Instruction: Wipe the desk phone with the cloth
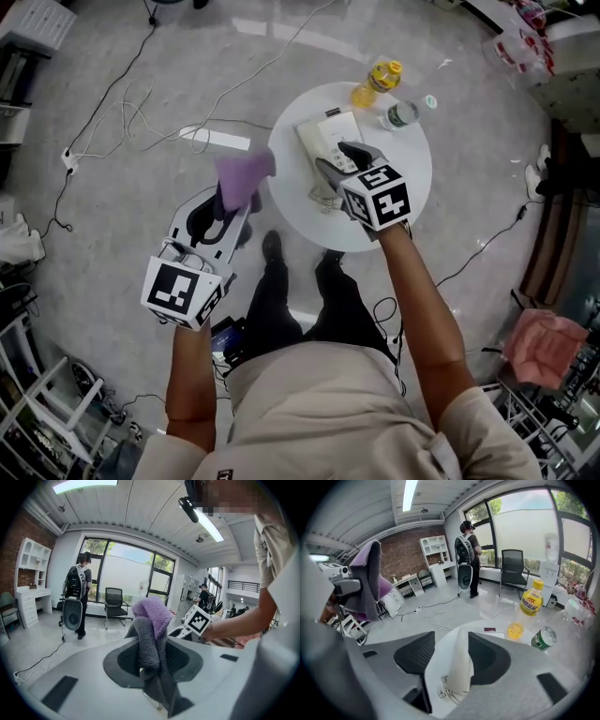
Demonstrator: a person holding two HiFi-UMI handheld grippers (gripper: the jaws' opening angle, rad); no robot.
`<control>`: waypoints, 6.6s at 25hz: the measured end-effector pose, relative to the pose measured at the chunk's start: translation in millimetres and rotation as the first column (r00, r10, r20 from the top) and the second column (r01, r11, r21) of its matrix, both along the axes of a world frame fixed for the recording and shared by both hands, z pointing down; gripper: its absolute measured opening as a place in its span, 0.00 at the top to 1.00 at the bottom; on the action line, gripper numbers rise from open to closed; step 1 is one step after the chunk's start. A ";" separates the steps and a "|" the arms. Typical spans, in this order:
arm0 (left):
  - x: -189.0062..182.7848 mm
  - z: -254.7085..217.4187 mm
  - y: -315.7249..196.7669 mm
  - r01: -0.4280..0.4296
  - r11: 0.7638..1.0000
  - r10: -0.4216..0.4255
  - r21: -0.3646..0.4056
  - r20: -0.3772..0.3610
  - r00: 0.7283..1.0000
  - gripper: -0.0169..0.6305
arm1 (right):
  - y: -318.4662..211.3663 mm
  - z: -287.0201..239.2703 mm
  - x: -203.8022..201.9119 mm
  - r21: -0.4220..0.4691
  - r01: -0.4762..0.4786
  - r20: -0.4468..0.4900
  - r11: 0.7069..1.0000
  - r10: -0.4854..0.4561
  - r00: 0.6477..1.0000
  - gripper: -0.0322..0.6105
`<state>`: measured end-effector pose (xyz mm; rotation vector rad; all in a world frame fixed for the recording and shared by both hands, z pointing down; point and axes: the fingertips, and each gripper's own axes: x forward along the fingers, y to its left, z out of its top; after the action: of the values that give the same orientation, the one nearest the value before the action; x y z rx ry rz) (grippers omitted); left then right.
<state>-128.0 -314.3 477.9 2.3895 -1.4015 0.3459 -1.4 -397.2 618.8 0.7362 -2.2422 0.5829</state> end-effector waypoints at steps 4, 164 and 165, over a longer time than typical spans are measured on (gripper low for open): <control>-3.7 17.6 -4.5 0.012 1.000 -0.012 -0.026 -0.008 1.000 0.82 | -4.4 35.6 -4.4 -0.032 -0.004 -0.048 0.999 0.002 0.999 0.58; 58.0 -30.1 13.7 -0.348 0.937 0.332 0.010 -0.331 0.883 0.83 | 29.4 -92.0 2.8 -0.490 0.150 0.691 0.859 0.278 0.667 0.63; 53.7 -33.5 14.4 -0.334 0.943 0.321 0.015 -0.319 0.892 0.83 | 29.4 -88.9 2.9 -0.489 0.138 0.678 0.861 0.276 0.681 0.63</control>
<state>-74.4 -299.9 444.3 2.5079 -0.8423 0.0620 1.6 -367.8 529.9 0.3196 -2.5588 1.6959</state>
